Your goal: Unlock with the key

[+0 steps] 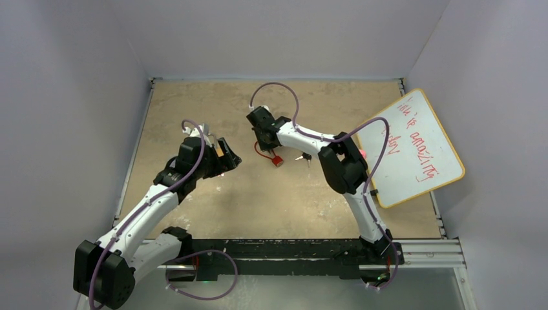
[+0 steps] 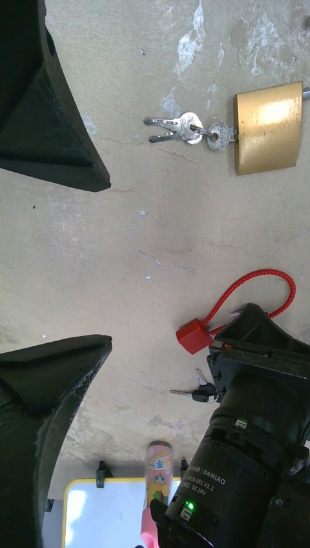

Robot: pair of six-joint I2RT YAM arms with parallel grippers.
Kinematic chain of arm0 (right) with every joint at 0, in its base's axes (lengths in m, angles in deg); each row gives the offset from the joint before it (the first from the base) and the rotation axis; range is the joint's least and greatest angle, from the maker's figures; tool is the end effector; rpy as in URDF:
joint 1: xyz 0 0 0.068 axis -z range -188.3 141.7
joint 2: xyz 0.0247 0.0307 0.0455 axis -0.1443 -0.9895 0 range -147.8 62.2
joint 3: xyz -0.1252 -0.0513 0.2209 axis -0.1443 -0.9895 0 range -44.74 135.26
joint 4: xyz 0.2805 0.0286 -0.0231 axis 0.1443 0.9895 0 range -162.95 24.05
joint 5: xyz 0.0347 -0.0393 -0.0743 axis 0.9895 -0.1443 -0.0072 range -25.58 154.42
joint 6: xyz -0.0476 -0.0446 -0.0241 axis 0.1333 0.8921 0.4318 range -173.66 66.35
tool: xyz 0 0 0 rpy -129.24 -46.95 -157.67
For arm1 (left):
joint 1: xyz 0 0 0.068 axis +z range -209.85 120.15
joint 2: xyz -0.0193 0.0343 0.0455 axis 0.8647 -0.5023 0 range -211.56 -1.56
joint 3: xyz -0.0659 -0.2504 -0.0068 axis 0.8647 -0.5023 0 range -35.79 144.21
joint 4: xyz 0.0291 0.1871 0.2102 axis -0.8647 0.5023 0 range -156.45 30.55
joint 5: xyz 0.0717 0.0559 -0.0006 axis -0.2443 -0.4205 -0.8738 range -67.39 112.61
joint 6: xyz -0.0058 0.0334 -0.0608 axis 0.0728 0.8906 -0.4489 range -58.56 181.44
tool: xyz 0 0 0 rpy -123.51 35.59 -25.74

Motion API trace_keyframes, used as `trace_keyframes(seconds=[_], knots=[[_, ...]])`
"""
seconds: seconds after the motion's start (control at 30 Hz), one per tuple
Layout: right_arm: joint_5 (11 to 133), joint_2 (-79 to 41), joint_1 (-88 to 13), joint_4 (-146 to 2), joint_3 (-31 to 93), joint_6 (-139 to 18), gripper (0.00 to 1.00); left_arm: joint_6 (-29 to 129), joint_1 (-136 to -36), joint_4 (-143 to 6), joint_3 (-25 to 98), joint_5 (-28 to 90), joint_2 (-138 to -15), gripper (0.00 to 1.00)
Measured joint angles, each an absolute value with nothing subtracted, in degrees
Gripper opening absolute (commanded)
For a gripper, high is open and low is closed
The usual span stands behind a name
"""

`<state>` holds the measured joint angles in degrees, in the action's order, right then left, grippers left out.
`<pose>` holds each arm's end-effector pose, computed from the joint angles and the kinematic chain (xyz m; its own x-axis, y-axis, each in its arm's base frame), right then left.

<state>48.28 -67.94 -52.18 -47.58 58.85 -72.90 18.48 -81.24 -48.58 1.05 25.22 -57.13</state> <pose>0.3904 0.3536 0.1374 -0.7144 -0.2478 -0.6543 -0.3250 0.9457 -0.0033 0.2379 -0.0959 0.2125 -0.6777 -0.4656 -0.5691 -0.0868 0.8192 -0.5669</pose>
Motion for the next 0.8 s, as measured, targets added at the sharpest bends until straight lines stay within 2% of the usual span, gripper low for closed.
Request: trace_keyframes(seconds=[0.23, 0.43, 0.5, 0.7, 0.8], knots=[[45.4, -69.9, -52.2, -47.7, 61.1, -73.5, 0.32, 18.4, -81.2, -48.6, 0.9, 25.3, -57.1, 0.84], [43.9, -70.8, -52.2, -47.8, 62.4, -74.3, 0.33, 17.8, -81.2, -48.6, 0.8, 25.4, -56.8, 0.84], [43.4, -71.0, -52.2, -47.8, 62.7, -74.6, 0.29, 17.5, -81.2, -48.7, 0.7, 25.4, -56.6, 0.84], [41.4, -71.8, -52.2, -49.1, 63.4, -74.7, 0.02, 17.0, -81.2, -48.8, -0.3, 25.4, -56.2, 0.84], [41.0, -71.9, -52.1, -49.2, 63.5, -74.8, 0.0, 16.8, -81.2, -48.8, -0.6, 25.5, -56.1, 0.84]])
